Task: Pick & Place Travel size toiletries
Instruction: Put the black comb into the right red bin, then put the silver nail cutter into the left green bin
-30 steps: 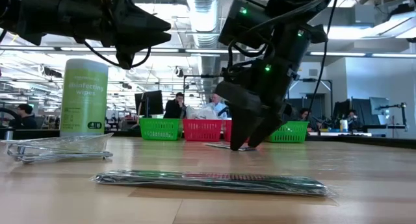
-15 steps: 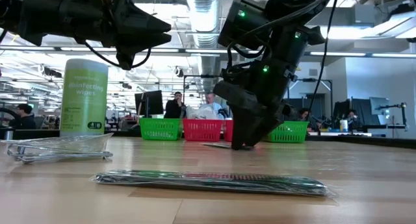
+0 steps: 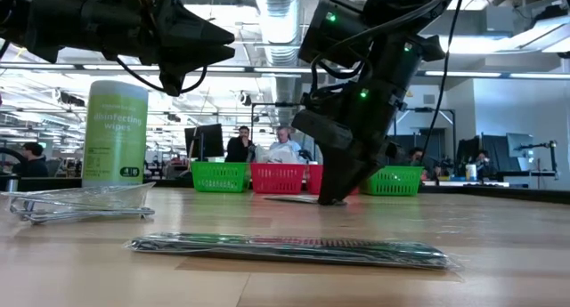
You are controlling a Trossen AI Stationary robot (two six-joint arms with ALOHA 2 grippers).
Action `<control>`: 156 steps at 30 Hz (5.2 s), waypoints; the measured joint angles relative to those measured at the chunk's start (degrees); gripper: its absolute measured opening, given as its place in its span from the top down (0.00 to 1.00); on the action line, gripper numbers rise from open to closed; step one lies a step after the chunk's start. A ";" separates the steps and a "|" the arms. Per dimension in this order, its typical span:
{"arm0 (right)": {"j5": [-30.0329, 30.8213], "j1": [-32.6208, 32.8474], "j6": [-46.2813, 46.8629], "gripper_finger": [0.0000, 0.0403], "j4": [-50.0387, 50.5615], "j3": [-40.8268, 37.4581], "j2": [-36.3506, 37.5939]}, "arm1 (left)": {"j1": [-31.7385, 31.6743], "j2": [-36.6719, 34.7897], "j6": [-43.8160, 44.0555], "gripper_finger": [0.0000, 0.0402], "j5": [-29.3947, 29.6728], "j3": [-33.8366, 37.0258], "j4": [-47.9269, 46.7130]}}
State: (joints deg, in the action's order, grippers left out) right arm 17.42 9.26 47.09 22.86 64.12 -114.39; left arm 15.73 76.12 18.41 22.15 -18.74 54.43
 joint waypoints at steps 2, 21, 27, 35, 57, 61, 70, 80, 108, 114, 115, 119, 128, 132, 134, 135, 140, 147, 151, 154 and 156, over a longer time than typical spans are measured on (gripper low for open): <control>0.20 0.00 -0.72 0.84 -0.04 0.00 0.10 | 0.00 0.00 0.00 0.76 0.00 0.00 0.00; 1.64 -0.31 -4.44 1.00 2.31 -0.72 3.45 | 0.00 0.00 0.03 0.76 0.02 0.00 0.02; 2.80 0.09 -5.70 1.00 3.23 -0.91 5.25 | 0.00 0.00 0.00 0.76 0.02 0.00 0.02; 3.64 0.09 -6.80 1.00 2.57 -0.81 7.08 | 0.00 0.00 0.00 0.76 0.04 0.00 0.03; 9.72 -2.86 -12.67 1.00 8.23 -0.70 18.30 | 0.00 0.00 0.00 0.76 0.04 0.07 0.02; 10.30 -4.05 -14.44 1.00 8.02 -0.68 19.78 | 0.00 0.00 0.02 0.76 0.05 0.07 0.04; 11.38 -5.92 -17.58 1.00 8.03 -0.68 24.17 | 0.00 0.00 0.23 0.76 0.06 0.10 0.04; 12.86 -10.73 -22.61 1.00 8.00 -0.63 28.52 | 0.00 0.00 0.46 0.76 0.06 0.11 0.04; 9.43 -30.89 -39.36 1.00 -4.85 -0.66 18.32 | -0.11 0.00 0.92 0.76 0.36 0.11 0.05; 9.43 -33.79 -40.06 1.00 -7.49 -0.63 15.65 | -0.39 0.00 0.92 0.76 0.48 0.11 0.04; 9.41 -33.97 -39.93 1.00 -7.87 -0.61 15.67 | -0.39 0.00 0.92 0.76 0.48 0.11 0.04; 8.67 -34.05 -41.06 1.00 -8.71 -0.57 15.67 | -0.73 0.00 0.92 0.76 0.48 0.11 0.04; 1.96 -35.12 -42.62 0.85 -8.74 -0.57 15.67 | -1.14 0.00 0.92 0.76 0.52 0.11 0.02; 1.92 -35.63 -42.60 0.78 -8.75 -0.57 15.67 | -1.14 0.00 0.92 0.76 0.52 0.11 0.02; 1.86 -35.63 -42.57 0.75 -8.65 -0.57 15.67 | -1.14 0.00 0.92 0.76 0.52 0.11 0.02; 1.31 -35.37 -42.44 0.74 -8.56 -0.57 15.67 | -1.14 0.00 0.93 0.76 0.52 0.11 0.02; -13.94 -32.85 -39.67 0.73 -7.93 -0.57 15.69 | -1.14 0.00 1.11 0.76 0.52 0.11 0.02; -25.41 -22.43 -39.49 0.73 -6.63 -0.57 15.72 | -1.14 0.00 1.10 0.76 0.52 0.11 0.00; -26.59 -14.81 -39.04 0.73 -7.30 -0.57 15.72 | -0.96 0.00 1.13 0.76 0.26 0.11 0.00; -26.56 -9.41 -39.04 0.73 -10.17 -0.66 15.72 | -0.96 0.00 1.53 0.76 -1.00 0.13 0.00; -26.24 -6.41 -39.05 0.73 -13.55 -0.66 15.72 | -0.96 0.00 1.56 0.76 -1.72 0.13 -0.01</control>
State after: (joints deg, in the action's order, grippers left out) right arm -8.82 2.85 8.03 9.31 63.46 -98.67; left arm 14.76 76.12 19.97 20.44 -18.61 54.42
